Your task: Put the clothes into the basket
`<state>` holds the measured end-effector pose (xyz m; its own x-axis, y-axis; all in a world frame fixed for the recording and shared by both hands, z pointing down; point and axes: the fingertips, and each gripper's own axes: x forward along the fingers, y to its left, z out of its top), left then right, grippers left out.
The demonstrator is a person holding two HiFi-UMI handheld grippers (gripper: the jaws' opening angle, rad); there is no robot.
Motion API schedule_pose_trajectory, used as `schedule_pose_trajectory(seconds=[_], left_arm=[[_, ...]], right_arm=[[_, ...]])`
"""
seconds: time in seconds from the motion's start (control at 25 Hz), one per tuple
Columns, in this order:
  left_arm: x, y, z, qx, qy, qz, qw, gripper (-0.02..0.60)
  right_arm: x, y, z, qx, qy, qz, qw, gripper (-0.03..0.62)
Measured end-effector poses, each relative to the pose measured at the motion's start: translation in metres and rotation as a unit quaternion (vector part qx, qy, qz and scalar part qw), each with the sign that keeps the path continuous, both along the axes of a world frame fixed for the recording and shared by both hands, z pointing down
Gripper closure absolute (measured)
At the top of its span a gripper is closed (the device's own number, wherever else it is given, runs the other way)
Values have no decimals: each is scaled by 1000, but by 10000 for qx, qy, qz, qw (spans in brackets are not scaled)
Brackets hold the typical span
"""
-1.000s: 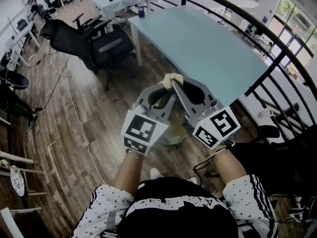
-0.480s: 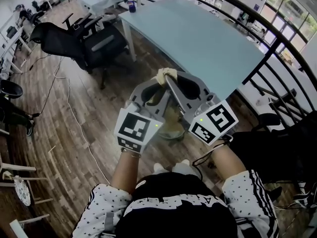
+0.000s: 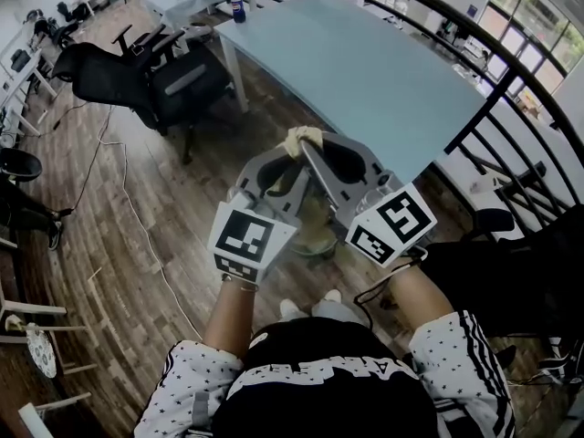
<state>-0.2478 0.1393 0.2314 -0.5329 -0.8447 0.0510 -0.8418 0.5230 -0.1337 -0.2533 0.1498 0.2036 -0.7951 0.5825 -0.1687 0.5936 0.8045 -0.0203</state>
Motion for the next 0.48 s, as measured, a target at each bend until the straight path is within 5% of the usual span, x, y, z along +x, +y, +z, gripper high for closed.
schedule_pose_trajectory(seconds=[0.48], left_arm=[[-3,-25,2,-53,47,-96,9999,545]], right_arm=[[-3,-25,2,2,50,-109,9999,560]])
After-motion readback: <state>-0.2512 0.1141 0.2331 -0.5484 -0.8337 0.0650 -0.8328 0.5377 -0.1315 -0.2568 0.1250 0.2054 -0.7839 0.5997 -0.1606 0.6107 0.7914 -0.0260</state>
